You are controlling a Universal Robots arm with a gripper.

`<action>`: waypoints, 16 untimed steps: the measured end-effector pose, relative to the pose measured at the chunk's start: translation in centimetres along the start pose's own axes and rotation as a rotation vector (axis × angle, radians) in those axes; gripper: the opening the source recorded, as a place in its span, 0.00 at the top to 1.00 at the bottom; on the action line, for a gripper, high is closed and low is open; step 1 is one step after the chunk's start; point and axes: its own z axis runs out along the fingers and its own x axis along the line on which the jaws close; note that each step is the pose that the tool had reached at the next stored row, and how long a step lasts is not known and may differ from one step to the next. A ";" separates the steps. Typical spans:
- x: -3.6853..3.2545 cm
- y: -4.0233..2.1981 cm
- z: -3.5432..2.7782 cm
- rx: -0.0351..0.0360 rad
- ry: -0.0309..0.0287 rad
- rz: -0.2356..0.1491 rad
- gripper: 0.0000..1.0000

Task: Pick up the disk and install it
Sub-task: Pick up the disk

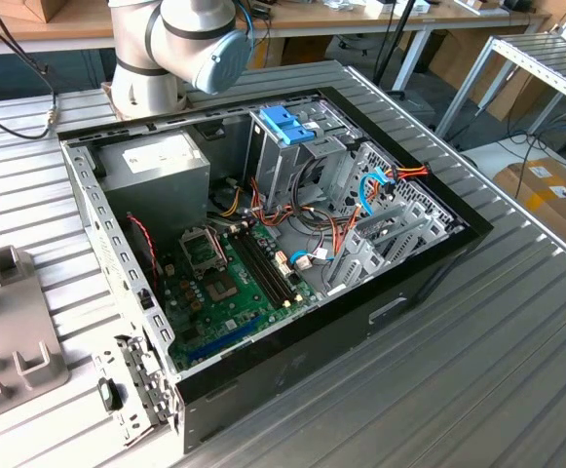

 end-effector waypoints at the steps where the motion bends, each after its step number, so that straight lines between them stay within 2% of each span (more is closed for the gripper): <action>1: 0.00 0.00 0.00 -0.0001 0.0001 -0.005 0.89; 5: 0.00 0.00 0.00 -0.0006 0.0017 -0.048 0.89; 10: 0.00 -0.01 0.01 0.0009 0.0043 -0.121 0.89; 16: 0.00 0.00 0.01 0.0017 0.0060 -0.169 0.89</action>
